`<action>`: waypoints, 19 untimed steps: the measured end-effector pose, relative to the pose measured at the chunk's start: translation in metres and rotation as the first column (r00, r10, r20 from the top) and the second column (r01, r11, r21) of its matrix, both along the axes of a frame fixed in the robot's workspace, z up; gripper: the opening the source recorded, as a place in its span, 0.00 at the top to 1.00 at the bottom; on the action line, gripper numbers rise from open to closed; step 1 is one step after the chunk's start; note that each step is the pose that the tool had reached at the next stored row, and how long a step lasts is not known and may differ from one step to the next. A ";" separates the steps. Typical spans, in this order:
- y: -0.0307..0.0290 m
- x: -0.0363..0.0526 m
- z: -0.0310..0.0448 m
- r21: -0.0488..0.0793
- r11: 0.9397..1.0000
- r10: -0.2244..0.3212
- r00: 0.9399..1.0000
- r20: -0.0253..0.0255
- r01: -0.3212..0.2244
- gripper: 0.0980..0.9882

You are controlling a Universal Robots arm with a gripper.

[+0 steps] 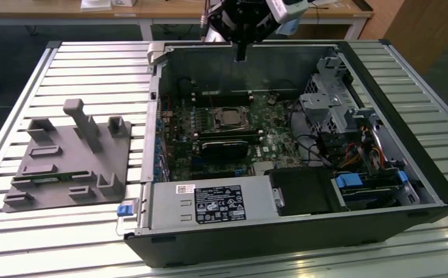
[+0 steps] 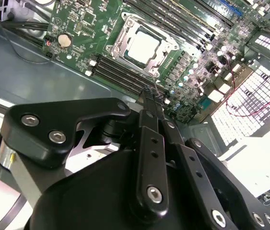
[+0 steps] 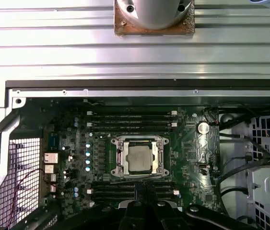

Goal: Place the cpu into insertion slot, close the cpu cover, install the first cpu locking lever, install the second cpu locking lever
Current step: 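Close the cpu cover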

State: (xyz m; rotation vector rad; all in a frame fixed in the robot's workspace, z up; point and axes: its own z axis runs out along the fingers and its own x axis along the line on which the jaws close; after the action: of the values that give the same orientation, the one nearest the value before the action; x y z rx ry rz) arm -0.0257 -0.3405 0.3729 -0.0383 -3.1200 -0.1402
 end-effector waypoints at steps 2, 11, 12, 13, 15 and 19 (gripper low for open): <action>-0.0001 -0.0008 -0.0012 0.000 1.000 0.001 1.000 0.000 -0.001 0.99; -0.0001 -0.0018 -0.0130 -0.004 0.993 -0.114 0.993 0.001 0.114 0.99; 0.0000 -0.0018 -0.0145 -0.004 0.991 -0.132 0.991 0.001 0.132 0.99; -0.0001 -0.0018 -0.0160 -0.004 0.989 -0.150 0.989 0.002 0.150 0.99; -0.0001 -0.0018 -0.0190 -0.004 0.983 -0.185 0.983 0.002 0.185 0.99; -0.0001 -0.0018 -0.0246 -0.004 0.967 -0.255 0.967 0.002 0.255 0.99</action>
State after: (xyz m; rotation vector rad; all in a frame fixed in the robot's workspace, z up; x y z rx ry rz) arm -0.0275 -0.3405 0.3484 -0.4415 -3.1024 -0.1368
